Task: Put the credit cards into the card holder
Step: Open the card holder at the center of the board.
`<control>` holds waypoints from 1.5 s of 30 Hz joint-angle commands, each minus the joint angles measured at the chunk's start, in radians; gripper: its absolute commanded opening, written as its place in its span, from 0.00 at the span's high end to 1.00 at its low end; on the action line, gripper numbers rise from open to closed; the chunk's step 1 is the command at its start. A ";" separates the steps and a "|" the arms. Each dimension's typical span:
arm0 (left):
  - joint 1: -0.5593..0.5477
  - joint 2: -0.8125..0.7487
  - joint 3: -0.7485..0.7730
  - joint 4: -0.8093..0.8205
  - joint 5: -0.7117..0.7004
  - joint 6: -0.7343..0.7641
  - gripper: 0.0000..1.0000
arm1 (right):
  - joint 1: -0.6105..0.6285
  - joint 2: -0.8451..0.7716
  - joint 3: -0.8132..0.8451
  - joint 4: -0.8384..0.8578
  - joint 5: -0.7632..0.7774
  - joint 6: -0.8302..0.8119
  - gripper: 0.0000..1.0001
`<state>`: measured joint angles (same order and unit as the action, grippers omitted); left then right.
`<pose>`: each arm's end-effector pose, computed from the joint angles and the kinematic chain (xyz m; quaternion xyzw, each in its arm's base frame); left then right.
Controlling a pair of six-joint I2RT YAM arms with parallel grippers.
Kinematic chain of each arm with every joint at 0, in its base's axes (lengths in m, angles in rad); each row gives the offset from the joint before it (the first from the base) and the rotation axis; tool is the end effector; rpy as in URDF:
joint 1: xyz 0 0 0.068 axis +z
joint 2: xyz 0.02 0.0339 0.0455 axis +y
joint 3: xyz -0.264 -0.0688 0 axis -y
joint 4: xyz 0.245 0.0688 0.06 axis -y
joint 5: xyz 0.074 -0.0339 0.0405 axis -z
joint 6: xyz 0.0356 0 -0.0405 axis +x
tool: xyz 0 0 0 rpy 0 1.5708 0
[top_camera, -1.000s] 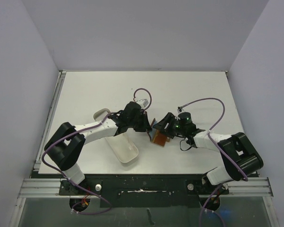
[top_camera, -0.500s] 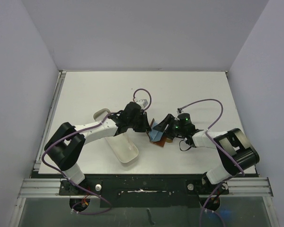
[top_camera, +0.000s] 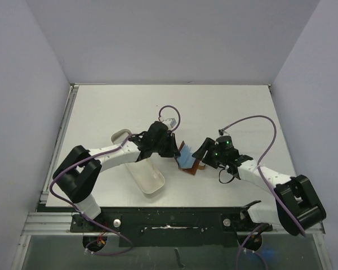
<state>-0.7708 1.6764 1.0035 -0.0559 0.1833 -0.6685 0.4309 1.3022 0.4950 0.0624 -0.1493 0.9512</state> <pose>0.2524 -0.2542 0.1977 0.0838 0.9058 -0.3311 0.2510 0.2186 0.1063 0.1585 0.2060 0.8903 0.3077 0.2649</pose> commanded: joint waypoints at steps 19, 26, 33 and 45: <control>0.028 -0.001 -0.042 0.172 0.042 -0.103 1.00 | 0.044 -0.018 0.058 0.077 -0.044 -0.014 0.62; 0.041 0.026 -0.045 0.164 0.014 -0.129 0.97 | 0.051 0.109 0.078 0.122 -0.044 -0.025 0.61; 0.059 -0.005 -0.032 0.118 -0.028 -0.138 0.72 | 0.083 0.168 0.161 0.041 0.002 -0.032 0.41; 0.199 -0.186 0.064 -0.144 -0.172 0.101 0.56 | 0.139 0.318 0.372 -0.217 0.144 -0.047 0.38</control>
<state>-0.6331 1.6047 1.0016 -0.1238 0.0891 -0.7048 0.5522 1.5772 0.7891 -0.0563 -0.0803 0.9226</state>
